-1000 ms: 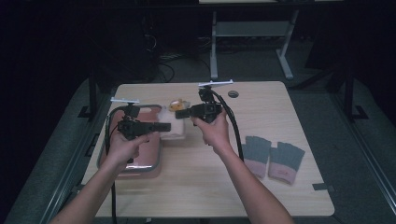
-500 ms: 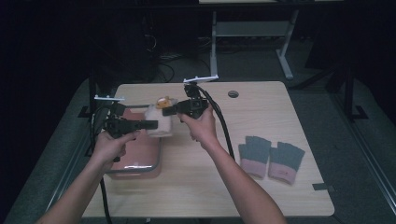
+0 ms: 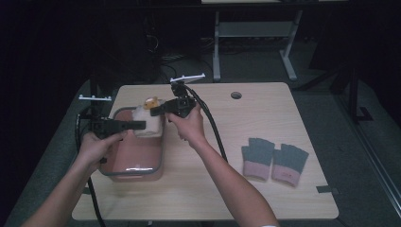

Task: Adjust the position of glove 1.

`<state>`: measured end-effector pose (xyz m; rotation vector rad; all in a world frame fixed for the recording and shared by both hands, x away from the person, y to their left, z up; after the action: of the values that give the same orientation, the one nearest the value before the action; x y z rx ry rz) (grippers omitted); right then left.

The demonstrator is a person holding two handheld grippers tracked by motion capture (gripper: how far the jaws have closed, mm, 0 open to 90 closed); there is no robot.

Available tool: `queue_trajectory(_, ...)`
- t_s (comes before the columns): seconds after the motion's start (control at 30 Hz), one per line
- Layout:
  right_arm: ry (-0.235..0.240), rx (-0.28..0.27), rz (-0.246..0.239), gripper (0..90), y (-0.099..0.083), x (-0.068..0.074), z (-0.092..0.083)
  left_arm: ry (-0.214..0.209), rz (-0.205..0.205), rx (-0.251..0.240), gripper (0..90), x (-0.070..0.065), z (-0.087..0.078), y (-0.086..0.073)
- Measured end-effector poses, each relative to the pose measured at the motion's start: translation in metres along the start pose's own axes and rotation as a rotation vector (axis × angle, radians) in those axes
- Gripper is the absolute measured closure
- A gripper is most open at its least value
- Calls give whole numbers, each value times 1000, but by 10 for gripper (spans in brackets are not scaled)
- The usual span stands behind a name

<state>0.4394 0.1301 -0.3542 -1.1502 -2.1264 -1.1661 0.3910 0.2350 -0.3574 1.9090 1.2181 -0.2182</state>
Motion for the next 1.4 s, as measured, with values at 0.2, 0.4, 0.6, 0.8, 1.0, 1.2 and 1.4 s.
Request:
queue_trajectory(0.2, 16, 12, 8, 837, 2, 4, 12, 8, -9, 12, 689, 9, -7, -5)
queue_trajectory(0.4, 32, 30, 12, 836, 2, 3, 28, 15, -32, 21, 689, 20, -12, -12)
queue_trajectory(0.6, 60, 52, 29, 836, 0, 1, 44, 21, -50, 40, 689, 31, -14, -20)
queue_trajectory(0.8, 58, 64, 34, 835, -3, -3, 55, 16, -69, 51, 689, 39, -13, -25)
queue_trajectory(1.0, 52, 78, 41, 835, -6, -7, 63, 18, -82, 68, 689, 45, -11, -30)
queue_trajectory(1.2, 53, 86, 52, 834, -9, -12, 70, 19, -100, 89, 689, 52, -8, -36)
queue_trajectory(1.4, 51, 107, 60, 834, -15, -20, 80, 28, -113, 112, 690, 59, -3, -43)
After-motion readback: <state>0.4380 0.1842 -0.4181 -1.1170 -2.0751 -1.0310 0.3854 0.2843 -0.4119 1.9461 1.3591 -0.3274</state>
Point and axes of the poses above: each handheld gripper's, and its own axes: z roughly forward along the jaws, y roughly out of its top, x roughly to its left, the point moved 9 cm from there along z, roughly forward along the jaws, and after that the axes turned 10 degrees about x, right-handed, at the moved point
